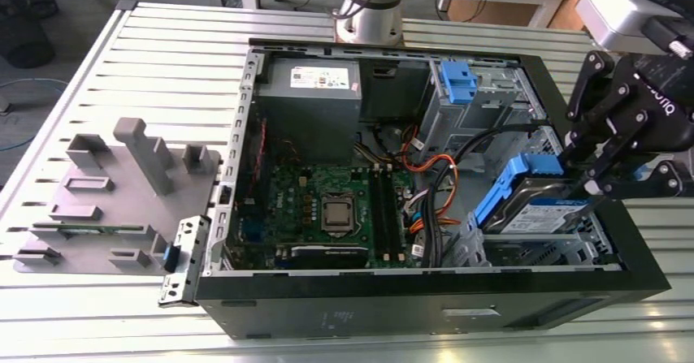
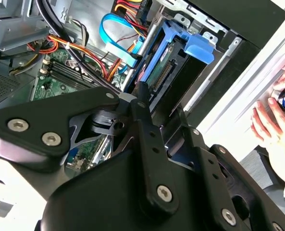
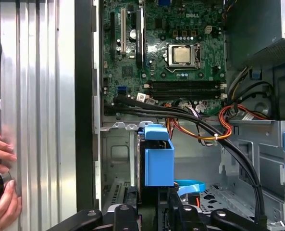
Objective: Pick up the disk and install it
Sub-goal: 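Insert the disk into the insertion slot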
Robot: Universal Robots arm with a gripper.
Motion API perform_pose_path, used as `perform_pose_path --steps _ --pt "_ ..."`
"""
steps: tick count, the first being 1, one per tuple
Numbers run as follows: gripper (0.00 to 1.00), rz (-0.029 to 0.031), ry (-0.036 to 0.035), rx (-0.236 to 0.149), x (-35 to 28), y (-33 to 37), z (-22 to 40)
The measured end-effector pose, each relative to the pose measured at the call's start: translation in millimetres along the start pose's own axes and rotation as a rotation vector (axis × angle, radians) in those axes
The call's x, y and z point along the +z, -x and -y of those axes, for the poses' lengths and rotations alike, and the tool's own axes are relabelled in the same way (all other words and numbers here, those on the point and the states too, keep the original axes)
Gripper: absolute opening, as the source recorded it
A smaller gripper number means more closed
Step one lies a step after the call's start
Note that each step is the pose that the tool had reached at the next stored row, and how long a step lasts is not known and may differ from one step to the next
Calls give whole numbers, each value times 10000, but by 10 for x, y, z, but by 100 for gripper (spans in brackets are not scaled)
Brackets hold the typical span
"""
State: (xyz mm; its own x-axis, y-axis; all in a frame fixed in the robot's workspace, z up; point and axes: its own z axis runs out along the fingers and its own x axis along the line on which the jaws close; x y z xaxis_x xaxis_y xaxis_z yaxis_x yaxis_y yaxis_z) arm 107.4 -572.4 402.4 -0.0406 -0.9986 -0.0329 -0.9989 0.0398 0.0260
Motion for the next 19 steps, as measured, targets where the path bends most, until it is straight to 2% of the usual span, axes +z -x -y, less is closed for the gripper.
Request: perform_pose_path --steps 14,19 --pt "35 -12 0 0 252 -8 7" --pt "35 -23 -1 0 291 -9 8"
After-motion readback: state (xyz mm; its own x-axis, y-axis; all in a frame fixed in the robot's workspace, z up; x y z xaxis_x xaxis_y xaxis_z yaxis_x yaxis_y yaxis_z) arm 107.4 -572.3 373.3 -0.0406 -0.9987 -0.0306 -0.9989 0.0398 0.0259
